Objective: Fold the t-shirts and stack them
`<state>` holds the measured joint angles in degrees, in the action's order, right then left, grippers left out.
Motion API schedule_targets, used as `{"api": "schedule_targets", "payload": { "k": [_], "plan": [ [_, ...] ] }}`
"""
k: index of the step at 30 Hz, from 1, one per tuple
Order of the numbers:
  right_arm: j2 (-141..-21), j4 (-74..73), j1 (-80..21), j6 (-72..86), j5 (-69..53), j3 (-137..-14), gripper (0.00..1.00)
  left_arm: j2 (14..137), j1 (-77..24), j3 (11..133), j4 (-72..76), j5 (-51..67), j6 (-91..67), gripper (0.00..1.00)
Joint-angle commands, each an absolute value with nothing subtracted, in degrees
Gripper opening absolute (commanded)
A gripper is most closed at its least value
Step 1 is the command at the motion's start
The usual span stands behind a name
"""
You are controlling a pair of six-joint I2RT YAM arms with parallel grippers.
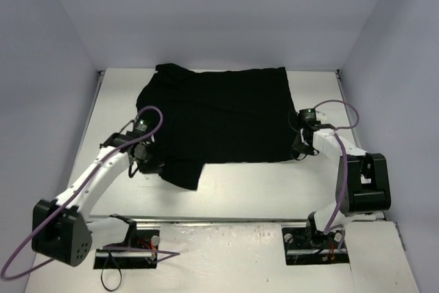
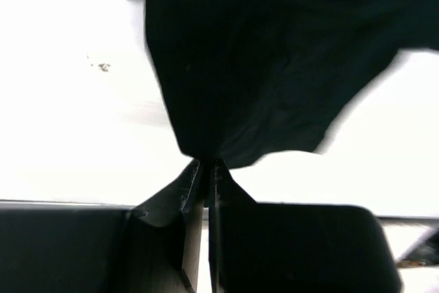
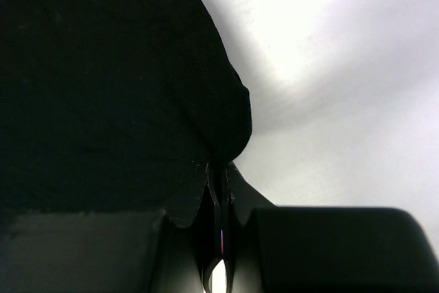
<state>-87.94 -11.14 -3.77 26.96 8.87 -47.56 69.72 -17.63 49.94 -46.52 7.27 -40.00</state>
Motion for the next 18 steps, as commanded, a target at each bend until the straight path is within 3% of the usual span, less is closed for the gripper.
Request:
{"api": "schedule_targets", "payload": {
  "k": [1, 8, 18],
  "plan": [
    [-83.0, -16.1, -3.5, 26.6, 12.7, -47.5, 0.00, 61.8, -18.0, 57.0, -56.9, 5.0, -40.1, 0.00],
    [-79.7, -21.3, -3.4, 26.5, 13.7, -49.2, 0.00, 55.8, -17.8, 58.3, -58.7, 3.2, -43.3, 0.00],
    [-82.9, -25.5, -3.3, 24.9, 12.4, -57.4, 0.00, 69.2, -16.5, 80.3, -56.2, -4.1, -33.6, 0.00]
  ]
}}
